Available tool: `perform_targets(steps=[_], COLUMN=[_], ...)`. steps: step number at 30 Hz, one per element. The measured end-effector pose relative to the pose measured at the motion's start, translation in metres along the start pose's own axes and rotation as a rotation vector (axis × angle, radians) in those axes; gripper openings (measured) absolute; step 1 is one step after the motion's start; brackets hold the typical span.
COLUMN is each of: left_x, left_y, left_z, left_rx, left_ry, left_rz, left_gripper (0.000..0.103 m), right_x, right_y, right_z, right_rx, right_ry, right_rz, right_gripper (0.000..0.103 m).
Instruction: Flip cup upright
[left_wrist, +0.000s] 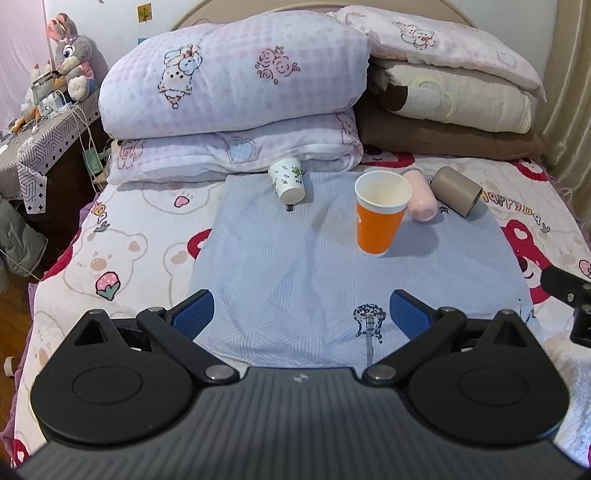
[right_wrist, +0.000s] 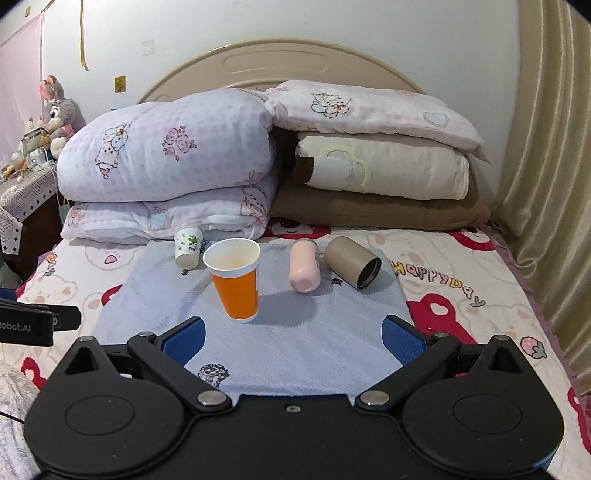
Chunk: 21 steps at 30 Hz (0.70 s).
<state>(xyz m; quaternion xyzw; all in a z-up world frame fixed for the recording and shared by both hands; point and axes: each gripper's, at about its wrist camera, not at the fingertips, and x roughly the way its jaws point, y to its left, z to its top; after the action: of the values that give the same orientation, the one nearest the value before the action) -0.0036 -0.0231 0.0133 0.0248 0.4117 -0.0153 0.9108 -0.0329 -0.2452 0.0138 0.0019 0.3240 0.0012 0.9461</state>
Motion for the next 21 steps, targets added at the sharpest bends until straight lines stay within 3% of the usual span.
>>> perform_targets(steps=[21], left_x=[0.0086], left_y=[0.0001], left_z=[-0.0022], left_rx=[0.027], left_ry=[0.009], left_rz=[0.012], left_gripper=[0.103], right_x=[0.0041], right_y=[0.0023], right_z=[-0.0032], right_rx=[-0.008], right_ry=[0.021], right_rz=[-0.036], right_gripper=[0.103])
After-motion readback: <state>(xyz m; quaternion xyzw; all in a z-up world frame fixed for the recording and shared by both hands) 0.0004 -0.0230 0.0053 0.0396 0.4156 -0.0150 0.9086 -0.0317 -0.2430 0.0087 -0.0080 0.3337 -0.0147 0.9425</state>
